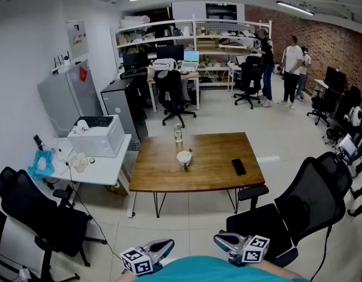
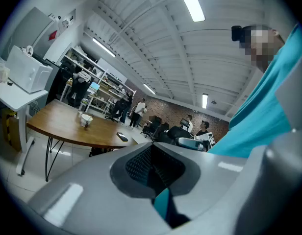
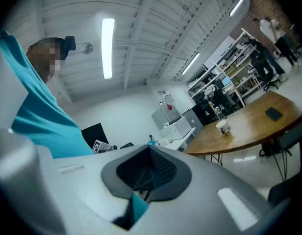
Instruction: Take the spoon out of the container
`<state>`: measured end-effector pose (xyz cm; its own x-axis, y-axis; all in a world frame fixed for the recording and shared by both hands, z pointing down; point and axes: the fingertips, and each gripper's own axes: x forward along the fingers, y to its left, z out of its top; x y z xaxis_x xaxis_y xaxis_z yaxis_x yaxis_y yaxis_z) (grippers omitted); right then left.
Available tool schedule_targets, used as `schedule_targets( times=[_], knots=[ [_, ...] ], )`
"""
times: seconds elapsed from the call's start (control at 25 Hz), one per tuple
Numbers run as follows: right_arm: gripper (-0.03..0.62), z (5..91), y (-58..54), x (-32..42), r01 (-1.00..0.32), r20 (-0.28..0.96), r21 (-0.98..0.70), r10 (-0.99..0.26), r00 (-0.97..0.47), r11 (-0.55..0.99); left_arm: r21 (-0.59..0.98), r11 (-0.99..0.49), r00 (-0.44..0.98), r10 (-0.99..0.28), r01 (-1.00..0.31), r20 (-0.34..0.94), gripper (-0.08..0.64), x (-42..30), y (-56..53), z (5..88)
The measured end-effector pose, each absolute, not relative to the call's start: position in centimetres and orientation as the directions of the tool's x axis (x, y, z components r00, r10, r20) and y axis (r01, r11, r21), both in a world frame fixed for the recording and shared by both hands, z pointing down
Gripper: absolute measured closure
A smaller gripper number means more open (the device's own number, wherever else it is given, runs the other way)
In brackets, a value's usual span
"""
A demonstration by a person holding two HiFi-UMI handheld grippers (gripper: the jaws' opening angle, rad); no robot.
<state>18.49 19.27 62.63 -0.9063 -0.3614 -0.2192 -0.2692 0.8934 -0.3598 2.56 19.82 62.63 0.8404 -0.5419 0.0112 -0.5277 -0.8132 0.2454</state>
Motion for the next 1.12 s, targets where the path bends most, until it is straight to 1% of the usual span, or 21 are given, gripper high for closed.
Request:
schedule_targets(
  times=[0.48, 0.64, 0.8, 0.92, 1.04, 1.12],
  knots=[
    [0.591, 63.4, 17.9, 29.7, -0.295, -0.261, -0.377, -0.406, -0.876, 0.878, 0.213, -0.845, 0.87, -0.49, -0.49, 0.055, 0.561, 14.1, 18.6, 63.5],
    [0.591, 64.8, 16.0, 31.8, -0.284, -0.256, -0.403, -0.405, -0.878, 0.87, 0.235, -0.838, 0.868, -0.493, -0.493, 0.064, 0.561, 16.0, 17.2, 64.3],
    [0.591, 65.7, 12.1, 31.5, -0.273, -0.251, -0.412, -0.396, -0.883, 0.869, 0.231, -0.828, 0.856, -0.513, -0.512, 0.059, 0.561, 15.3, 13.6, 64.7],
    [0.591, 66.0, 8.6, 29.8, -0.272, -0.24, -0.414, -0.392, -0.888, 0.869, 0.227, -0.829, 0.858, -0.51, -0.51, 0.064, 0.561, 13.9, 10.6, 65.4],
    [0.591, 66.6, 3.8, 26.4, -0.276, -0.209, -0.408, -0.383, -0.9, 0.87, 0.253, -0.819, 0.851, -0.523, -0.515, 0.038, 0.561, 10.7, 6.0, 66.1],
    [0.591, 66.5, -0.2, 22.9, -0.291, -0.182, -0.389, -0.382, -0.906, 0.874, 0.268, -0.814, 0.846, -0.532, -0.515, 0.008, 0.561, 7.1, 1.8, 66.2]
  ],
)
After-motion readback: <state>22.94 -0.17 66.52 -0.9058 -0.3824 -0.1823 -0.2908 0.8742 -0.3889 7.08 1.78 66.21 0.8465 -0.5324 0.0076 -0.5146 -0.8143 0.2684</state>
